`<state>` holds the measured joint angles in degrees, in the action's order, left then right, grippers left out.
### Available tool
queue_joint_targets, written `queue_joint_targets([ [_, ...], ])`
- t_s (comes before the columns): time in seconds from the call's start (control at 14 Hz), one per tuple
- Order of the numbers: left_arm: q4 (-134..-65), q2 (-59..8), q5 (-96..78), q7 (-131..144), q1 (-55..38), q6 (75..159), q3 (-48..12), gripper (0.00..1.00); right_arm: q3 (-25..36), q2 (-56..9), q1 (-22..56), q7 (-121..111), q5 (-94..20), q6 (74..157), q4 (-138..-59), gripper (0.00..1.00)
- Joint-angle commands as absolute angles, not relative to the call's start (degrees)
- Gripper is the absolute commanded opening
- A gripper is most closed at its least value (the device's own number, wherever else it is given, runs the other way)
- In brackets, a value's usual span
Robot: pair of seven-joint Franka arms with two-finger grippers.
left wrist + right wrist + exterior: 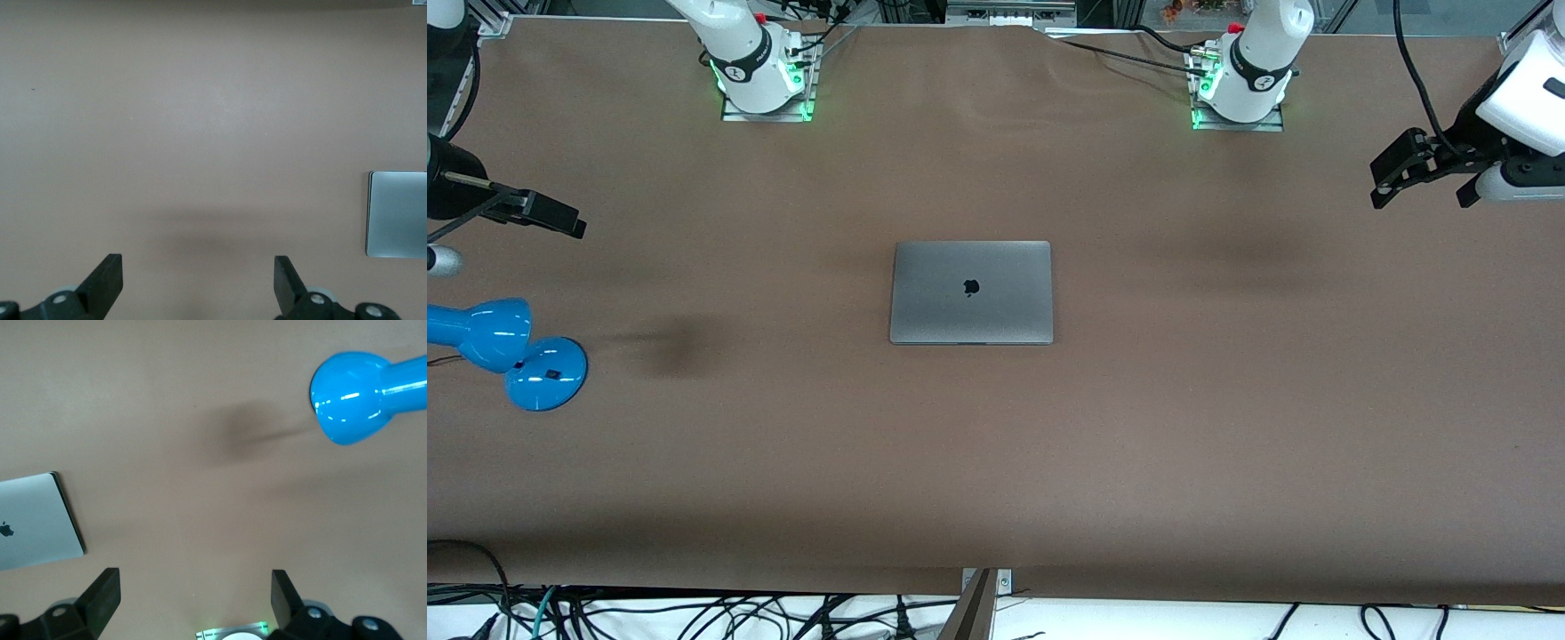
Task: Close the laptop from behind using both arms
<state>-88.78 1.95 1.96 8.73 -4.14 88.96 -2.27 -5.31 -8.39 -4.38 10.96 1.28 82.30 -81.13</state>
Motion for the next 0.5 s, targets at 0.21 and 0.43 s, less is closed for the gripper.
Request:
queue_joint_targets([
  [0.21, -86.31, -0.26, 3.6, 7.65, -4.48, 87.54, -1.76, 1.0, -6.33, -7.82, -4.92, 10.2, 1.23, 84.9, -80.33, 1.0],
  [0.43, -86.31, -0.88, 3.6, 7.65, -4.57, 87.54, -1.84, 1.0, -7.55, -7.73, -4.92, 10.28, 1.14, 84.81, -80.24, 1.0],
])
